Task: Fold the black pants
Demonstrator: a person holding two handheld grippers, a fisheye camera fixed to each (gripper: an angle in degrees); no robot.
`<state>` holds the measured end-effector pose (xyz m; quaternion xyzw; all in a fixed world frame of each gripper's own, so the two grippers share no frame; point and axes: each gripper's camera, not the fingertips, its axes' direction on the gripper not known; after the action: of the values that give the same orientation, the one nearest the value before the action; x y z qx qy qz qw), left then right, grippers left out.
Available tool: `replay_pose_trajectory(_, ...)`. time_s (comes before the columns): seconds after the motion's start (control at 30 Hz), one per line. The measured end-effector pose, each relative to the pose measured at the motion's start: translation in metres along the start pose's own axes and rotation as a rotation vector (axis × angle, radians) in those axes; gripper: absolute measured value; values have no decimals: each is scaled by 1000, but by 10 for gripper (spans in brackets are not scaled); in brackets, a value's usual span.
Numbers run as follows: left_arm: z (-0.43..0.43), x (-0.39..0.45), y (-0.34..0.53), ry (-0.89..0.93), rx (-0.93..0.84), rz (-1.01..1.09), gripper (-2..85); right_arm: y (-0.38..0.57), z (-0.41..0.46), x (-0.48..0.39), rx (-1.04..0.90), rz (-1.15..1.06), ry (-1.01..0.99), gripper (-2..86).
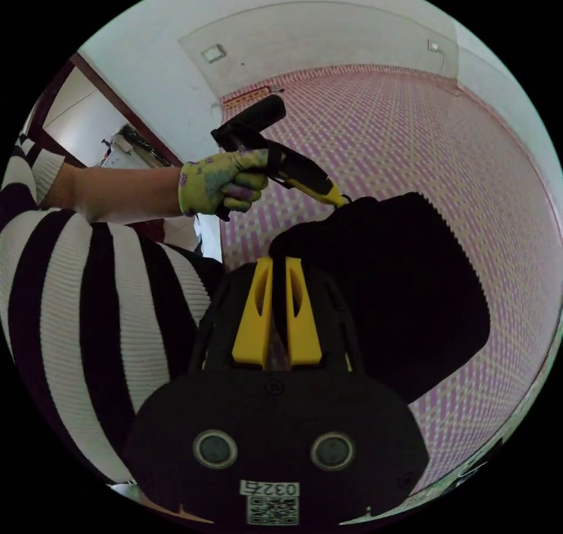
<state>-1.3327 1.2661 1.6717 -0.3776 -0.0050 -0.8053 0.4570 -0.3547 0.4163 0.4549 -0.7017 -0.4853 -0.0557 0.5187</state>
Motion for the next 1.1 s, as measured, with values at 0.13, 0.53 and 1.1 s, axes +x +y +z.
replay_pose_trajectory(0.13, 30, 16, -12, 15, -106, 84, -9, -12, 43, 24, -140, 26, -178, 82)
replay_pose_trajectory(0.53, 62, 13, 6, -259, -324, 311, -9, 89, 3, 109, 29, 375, -294, -9)
replay_pose_trajectory(1.1, 54, 17, 14, -114, -269, 236, -9, 257, -53, 171, 283, 679, -516, -10)
